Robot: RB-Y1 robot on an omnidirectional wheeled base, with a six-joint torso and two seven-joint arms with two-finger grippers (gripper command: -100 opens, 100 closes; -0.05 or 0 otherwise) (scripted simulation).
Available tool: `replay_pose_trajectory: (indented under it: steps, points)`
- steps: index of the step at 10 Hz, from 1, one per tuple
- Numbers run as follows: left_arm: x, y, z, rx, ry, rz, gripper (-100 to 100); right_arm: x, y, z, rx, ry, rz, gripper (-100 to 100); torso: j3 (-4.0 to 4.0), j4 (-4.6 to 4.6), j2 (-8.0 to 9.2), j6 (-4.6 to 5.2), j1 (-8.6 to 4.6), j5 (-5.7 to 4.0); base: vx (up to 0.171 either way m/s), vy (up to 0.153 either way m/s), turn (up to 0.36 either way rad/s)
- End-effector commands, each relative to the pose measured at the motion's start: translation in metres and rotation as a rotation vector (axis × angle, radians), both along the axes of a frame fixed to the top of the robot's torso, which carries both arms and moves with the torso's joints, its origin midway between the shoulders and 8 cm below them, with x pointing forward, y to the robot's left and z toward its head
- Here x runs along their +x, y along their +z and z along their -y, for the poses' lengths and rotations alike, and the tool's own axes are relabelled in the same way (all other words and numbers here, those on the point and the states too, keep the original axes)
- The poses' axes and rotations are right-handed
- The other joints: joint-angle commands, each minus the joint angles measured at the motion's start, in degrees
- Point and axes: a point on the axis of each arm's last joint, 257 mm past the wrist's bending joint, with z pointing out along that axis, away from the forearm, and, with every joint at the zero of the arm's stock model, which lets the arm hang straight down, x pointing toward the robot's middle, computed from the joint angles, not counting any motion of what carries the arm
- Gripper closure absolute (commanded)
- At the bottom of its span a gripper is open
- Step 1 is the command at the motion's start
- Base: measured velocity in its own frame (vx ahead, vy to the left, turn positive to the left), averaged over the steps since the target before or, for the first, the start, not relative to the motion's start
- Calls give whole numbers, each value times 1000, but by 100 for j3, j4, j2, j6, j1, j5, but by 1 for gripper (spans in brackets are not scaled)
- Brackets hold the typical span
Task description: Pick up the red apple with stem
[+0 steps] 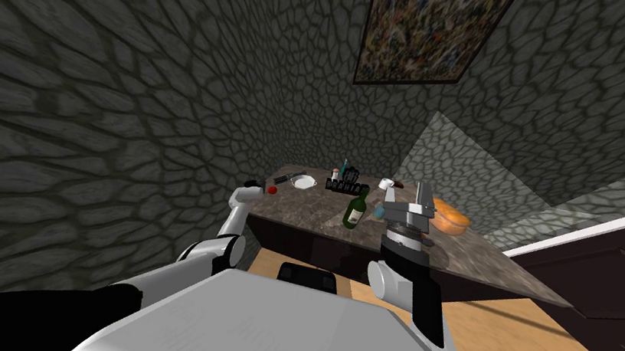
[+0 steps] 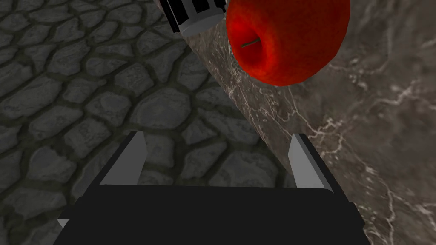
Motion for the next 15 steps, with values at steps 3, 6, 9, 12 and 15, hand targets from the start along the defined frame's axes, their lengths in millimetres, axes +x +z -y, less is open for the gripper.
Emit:
replay_pose_trajectory:
  steps: [3, 6, 9, 12, 15]
  points:
    - [-1, -16, -3, -58, 23, -97, -100, 0, 0, 0, 0, 0, 0, 0, -1, -1, -1, -1, 3, 1, 3, -43, -5]
    - [-2, -24, -2, -96, 36, -155, -100, 0, 0, 0, 0, 0, 0, 0, 0, 0, 1, -1, 4, 1, 0, -40, -5]
    - [-4, -33, 2, -141, 46, -217, -100, 0, 0, 0, 0, 0, 0, 0, 0, 0, 0, -1, 3, 1, 1, -40, -4]
    - [-5, -34, 2, -145, 46, -224, 0, 0, 0, 0, 0, 0, 0, 0, 1, 0, 2, -2, 12, 3, -1, -16, -1]
    - [-9, -45, -13, -151, 97, -220, -100, 0, 0, 0, 0, 0, 0, 0, 5, 1, 10, 0, 40, 9, -17, 58, -167]
